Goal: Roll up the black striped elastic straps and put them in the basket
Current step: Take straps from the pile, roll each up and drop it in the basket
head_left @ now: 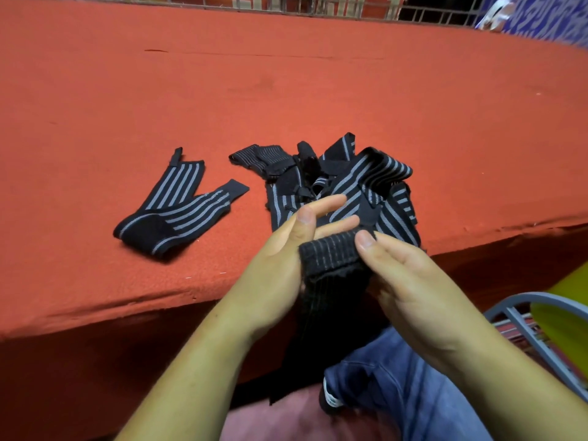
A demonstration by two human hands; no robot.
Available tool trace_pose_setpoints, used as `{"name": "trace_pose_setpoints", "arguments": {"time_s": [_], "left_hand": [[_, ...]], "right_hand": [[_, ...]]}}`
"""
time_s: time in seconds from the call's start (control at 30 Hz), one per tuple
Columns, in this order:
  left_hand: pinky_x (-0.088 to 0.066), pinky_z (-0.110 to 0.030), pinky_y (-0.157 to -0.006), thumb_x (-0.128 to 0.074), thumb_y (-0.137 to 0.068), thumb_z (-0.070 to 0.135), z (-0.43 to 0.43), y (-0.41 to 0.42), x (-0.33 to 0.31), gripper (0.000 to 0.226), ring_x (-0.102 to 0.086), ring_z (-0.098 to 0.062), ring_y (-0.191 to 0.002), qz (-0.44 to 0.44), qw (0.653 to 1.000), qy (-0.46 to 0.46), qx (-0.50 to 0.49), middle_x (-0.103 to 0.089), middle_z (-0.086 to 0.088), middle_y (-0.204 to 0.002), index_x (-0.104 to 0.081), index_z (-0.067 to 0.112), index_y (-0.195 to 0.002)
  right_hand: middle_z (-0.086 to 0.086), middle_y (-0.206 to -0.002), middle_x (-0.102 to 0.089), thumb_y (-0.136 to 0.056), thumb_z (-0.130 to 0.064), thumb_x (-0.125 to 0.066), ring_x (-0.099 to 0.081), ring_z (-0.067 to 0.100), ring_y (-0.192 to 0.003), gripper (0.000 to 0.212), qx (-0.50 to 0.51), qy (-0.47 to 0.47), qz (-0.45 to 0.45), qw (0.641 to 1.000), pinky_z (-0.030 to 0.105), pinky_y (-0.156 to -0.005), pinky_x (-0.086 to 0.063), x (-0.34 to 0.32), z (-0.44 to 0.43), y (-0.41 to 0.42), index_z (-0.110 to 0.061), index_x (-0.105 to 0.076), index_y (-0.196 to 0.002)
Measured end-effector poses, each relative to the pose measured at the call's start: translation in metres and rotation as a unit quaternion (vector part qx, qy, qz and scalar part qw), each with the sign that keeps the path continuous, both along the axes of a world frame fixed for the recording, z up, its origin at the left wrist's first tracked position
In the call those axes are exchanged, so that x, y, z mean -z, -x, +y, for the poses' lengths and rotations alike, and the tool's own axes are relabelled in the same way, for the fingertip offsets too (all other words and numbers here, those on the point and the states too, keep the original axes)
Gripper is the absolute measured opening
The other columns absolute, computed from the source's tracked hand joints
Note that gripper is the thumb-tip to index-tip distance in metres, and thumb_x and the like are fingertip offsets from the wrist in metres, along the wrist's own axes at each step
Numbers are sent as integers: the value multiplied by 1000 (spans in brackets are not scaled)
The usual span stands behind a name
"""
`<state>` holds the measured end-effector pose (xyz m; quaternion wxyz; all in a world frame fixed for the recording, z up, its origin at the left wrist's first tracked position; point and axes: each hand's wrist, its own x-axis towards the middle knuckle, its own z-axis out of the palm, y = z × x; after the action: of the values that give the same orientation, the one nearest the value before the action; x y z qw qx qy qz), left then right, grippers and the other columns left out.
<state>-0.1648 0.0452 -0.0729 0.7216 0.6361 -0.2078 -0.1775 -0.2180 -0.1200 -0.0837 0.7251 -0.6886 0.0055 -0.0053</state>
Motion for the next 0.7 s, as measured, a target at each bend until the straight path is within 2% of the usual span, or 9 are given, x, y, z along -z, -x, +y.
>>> {"name": "trace_pose_setpoints", "arguments": {"time_s": [0.07, 0.13, 0.2, 0.3, 0.33, 0.43, 0.5, 0.63, 0.7], "left_hand": [[-60, -25, -85, -23, -101, 55, 4, -5, 9, 54, -73, -8, -108, 11, 1000, -7, 1, -72, 13, -127, -56, 36, -139], [-56, -26, -75, -24, -97, 63, 6, -9, 9, 59, -73, -11, -95, 9, 1000, -17, 1, -76, 9, -119, -60, 36, -135], [-53, -29, -75, -31, -97, 70, 4, -12, 12, 60, -66, -16, -88, 4, 1000, -4, 5, -76, -6, -110, -68, 34, -127], [-49, -41, -79, -53, -97, 59, 6, -15, 18, 44, -60, -20, -87, -24, 1000, 8, -14, -67, -28, -110, -75, 27, -118], [-51, -39, -78, -60, -95, 53, 6, -15, 18, 39, -60, -17, -84, -41, 999, 2, -27, -68, -27, -105, -76, 24, -116], [-55, -25, -73, -76, -93, 23, 5, -14, 17, 21, -65, -8, -80, -86, 995, -4, -51, -76, -5, -94, -76, 17, -114], [-57, -24, -78, -75, -90, 8, 5, -12, 18, 25, -69, -9, -87, -97, 994, -3, -45, -78, -6, -99, -75, 14, -114], [-59, -32, -81, -76, -89, 4, 4, -12, 17, 27, -70, -11, -86, -95, 994, 8, -62, -78, -3, -94, -76, 19, -111], [-60, -37, -81, -75, -89, 4, 4, -13, 17, 27, -71, -12, -85, -88, 993, 12, -72, -77, -1, -90, -77, 21, -110]], "right_hand": [[11, -124, -76, -106, -39, -51, -68, 27, -125, 38, 19, -2, -5, 1000, 58, -118, -40, 2, -3, 0, -14, -75, -121], [11, -123, -77, -105, -43, -53, -69, 29, -124, 40, 44, -2, -12, 999, 60, -117, -40, 0, -5, 1, -13, -75, -121], [12, -120, -77, -102, -47, -56, -70, 30, -121, 42, 73, -3, -12, 997, 62, -115, -42, 0, -8, 0, -13, -75, -118], [15, -116, -78, -99, -50, -61, -73, 34, -115, 43, 93, -10, -7, 996, 62, -111, -47, 0, -12, 0, -14, -75, -117], [15, -115, -78, -97, -49, -61, -74, 35, -114, 43, 95, -9, -8, 995, 62, -110, -48, 0, -13, 0, -15, -76, -117], [11, -113, -79, -88, -49, -65, -76, 28, -109, 41, 96, -9, -12, 995, 52, -104, -53, 0, -12, 0, -18, -78, -114], [11, -113, -80, -85, -47, -68, -77, 25, -106, 43, 96, -21, -10, 995, 47, -99, -53, 0, -11, 1, -16, -77, -114], [15, -107, -80, -84, -46, -69, -76, 27, -97, 45, 105, -39, 13, 994, 43, -86, -56, -1, -10, 1, -10, -77, -109], [12, -107, -81, -86, -47, -64, -78, 23, -97, 43, 100, -36, 33, 994, 34, -78, -61, -2, -9, 1, -12, -81, -105]]}}
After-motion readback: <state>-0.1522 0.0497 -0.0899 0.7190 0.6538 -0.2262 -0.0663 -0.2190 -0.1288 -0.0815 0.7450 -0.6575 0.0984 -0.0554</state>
